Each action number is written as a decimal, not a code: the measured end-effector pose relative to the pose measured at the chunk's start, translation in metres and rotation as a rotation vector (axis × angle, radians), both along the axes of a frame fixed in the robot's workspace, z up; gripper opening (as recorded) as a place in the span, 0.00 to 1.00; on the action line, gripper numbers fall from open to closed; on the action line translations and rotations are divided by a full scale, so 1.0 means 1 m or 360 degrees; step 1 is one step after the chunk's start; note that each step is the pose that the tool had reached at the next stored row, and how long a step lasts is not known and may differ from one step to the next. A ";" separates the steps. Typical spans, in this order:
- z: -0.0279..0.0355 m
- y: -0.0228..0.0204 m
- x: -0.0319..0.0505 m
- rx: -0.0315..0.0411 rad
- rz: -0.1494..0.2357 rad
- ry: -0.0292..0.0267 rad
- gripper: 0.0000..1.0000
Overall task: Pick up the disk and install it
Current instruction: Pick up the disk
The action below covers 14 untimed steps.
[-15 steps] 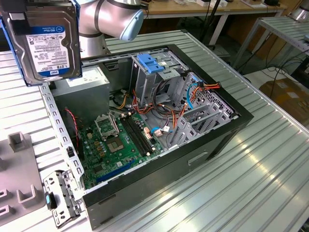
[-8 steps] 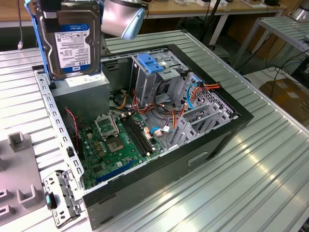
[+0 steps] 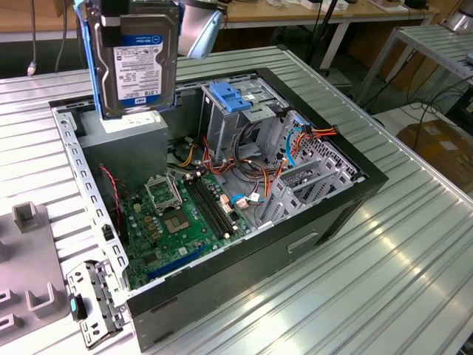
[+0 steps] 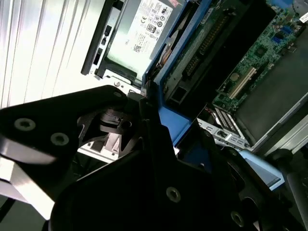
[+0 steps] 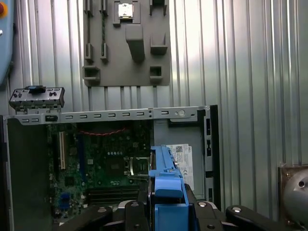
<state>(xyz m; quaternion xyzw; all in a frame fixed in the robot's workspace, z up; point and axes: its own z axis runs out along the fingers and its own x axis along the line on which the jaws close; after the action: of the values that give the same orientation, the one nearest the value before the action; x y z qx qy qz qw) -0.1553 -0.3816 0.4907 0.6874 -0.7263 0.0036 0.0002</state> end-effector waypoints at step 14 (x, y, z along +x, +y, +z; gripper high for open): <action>-0.0018 -0.0201 0.0252 -0.0002 0.0000 -0.00001 0.37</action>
<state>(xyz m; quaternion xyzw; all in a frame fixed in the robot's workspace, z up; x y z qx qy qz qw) -0.1301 -0.4017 0.4889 0.6873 -0.7263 0.0041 0.0006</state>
